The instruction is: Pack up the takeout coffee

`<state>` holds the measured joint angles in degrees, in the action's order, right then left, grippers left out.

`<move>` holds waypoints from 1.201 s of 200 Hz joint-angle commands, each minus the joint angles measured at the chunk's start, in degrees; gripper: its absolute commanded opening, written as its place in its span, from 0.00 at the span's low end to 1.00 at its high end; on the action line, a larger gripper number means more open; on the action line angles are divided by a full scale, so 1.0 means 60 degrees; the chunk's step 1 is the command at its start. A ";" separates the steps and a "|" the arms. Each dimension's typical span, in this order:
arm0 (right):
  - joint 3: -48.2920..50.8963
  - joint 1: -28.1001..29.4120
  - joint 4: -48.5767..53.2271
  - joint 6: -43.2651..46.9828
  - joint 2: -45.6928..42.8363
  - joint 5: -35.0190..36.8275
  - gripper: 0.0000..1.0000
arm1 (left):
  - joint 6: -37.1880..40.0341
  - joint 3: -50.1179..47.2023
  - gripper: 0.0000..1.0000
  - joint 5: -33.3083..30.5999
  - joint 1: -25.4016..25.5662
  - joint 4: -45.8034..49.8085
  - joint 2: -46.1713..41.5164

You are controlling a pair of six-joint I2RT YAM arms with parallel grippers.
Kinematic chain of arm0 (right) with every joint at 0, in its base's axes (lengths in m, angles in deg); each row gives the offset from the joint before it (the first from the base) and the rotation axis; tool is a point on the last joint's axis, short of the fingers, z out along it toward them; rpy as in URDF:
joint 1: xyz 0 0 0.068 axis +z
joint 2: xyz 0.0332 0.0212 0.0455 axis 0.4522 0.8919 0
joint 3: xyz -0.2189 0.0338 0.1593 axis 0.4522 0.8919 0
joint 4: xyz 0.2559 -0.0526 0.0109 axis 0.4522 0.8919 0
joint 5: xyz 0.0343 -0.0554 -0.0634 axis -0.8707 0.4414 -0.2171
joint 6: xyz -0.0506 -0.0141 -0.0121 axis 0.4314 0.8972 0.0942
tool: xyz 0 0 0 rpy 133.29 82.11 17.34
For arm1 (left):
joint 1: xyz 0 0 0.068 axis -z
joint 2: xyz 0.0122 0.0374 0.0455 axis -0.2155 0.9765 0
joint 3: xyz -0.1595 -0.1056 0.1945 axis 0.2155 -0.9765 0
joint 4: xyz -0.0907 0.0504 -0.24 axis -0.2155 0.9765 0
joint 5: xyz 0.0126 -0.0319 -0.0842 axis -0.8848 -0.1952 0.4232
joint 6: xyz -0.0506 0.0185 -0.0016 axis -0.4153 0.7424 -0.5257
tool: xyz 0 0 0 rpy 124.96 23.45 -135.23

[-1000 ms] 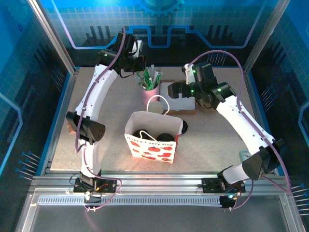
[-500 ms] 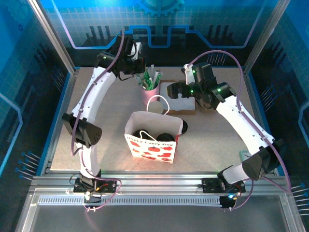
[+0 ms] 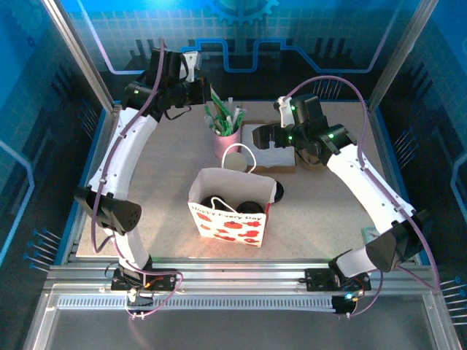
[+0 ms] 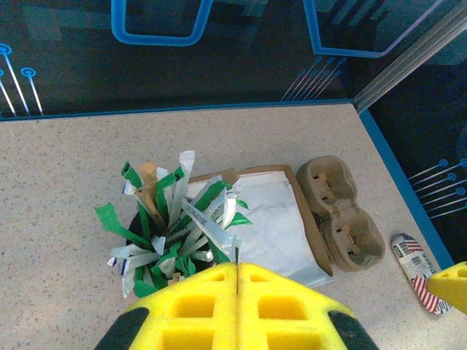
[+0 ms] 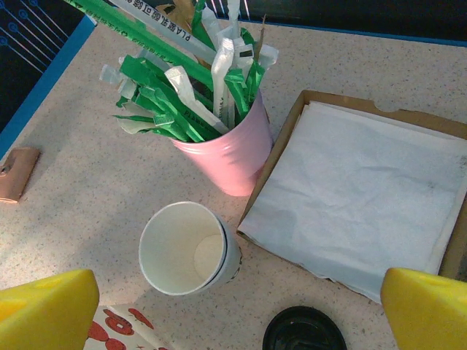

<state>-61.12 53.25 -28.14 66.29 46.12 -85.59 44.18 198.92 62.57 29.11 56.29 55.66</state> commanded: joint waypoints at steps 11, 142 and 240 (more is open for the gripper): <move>0.0090 0.0109 -0.0268 0.0126 -0.0263 -0.0073 1.00 | 0.0186 0.0761 0.00 0.0127 -0.0170 0.0205 -0.0206; 0.0422 -0.0069 -0.0782 0.0013 -0.0890 0.0245 1.00 | 0.0559 0.0304 0.00 0.0691 -0.0721 -0.0156 -0.1970; 0.0707 -0.0242 -0.1006 -0.0165 -0.1149 0.0359 1.00 | 0.0009 -0.1335 0.00 0.2581 -0.0811 -0.1368 -0.4784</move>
<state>-57.73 52.58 -32.47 66.02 41.07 -84.58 45.62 192.21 73.80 24.50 50.71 30.76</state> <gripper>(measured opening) 0.996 0.053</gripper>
